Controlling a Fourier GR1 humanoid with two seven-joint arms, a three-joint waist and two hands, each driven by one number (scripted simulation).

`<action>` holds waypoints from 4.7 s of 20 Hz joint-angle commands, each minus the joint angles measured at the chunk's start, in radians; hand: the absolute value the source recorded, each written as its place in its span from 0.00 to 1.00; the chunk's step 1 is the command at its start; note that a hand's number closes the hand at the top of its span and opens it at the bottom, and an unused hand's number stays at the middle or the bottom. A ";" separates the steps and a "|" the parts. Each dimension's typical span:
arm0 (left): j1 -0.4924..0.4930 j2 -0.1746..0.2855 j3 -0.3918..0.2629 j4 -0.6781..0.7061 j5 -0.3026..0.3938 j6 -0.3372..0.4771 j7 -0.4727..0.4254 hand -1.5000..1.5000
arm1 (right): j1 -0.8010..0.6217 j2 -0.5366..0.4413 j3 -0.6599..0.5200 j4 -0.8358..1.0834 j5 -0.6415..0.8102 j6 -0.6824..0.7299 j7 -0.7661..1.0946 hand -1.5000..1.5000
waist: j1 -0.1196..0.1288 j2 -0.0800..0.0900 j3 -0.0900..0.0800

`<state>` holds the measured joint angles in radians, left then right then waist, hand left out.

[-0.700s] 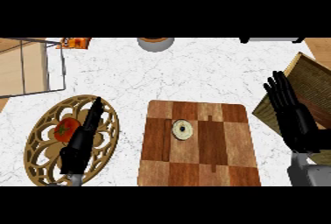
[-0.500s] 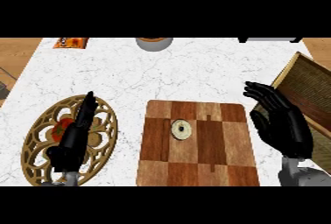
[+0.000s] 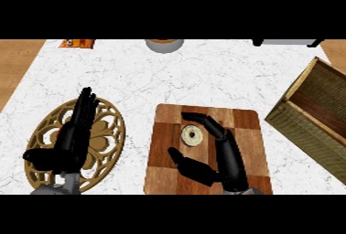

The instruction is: Pick the cupcake from the cutting board and place it in the basket

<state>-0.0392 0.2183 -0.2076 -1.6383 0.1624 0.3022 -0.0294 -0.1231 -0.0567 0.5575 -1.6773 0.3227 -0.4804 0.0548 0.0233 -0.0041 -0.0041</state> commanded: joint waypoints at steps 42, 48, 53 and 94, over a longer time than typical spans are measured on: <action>0.049 -0.028 0.014 -0.053 -0.015 0.001 0.001 0.50 | -0.389 0.056 0.050 -0.006 0.514 0.688 1.399 0.00 | -0.013 0.002 0.003; 0.036 0.015 0.061 -0.054 0.019 -0.056 0.021 0.50 | -0.421 0.056 0.118 0.019 0.496 0.612 1.432 0.00 | -0.009 0.002 0.003; 0.049 -0.016 0.040 -0.049 -0.005 -0.042 0.015 0.50 | -0.340 0.056 0.151 0.050 0.559 0.580 1.377 0.00 | -0.016 0.002 0.004; 0.035 -0.055 0.126 -0.005 -0.021 -0.120 0.000 0.50 | -0.381 0.056 0.117 0.400 0.466 0.369 1.208 0.00 | -0.015 0.004 0.004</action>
<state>-0.0297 0.1596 -0.0991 -1.6489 0.1311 0.2048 -0.0113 -0.4759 -0.0120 0.6823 -1.2801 0.7950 -0.0899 1.1271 0.0087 0.0004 0.0000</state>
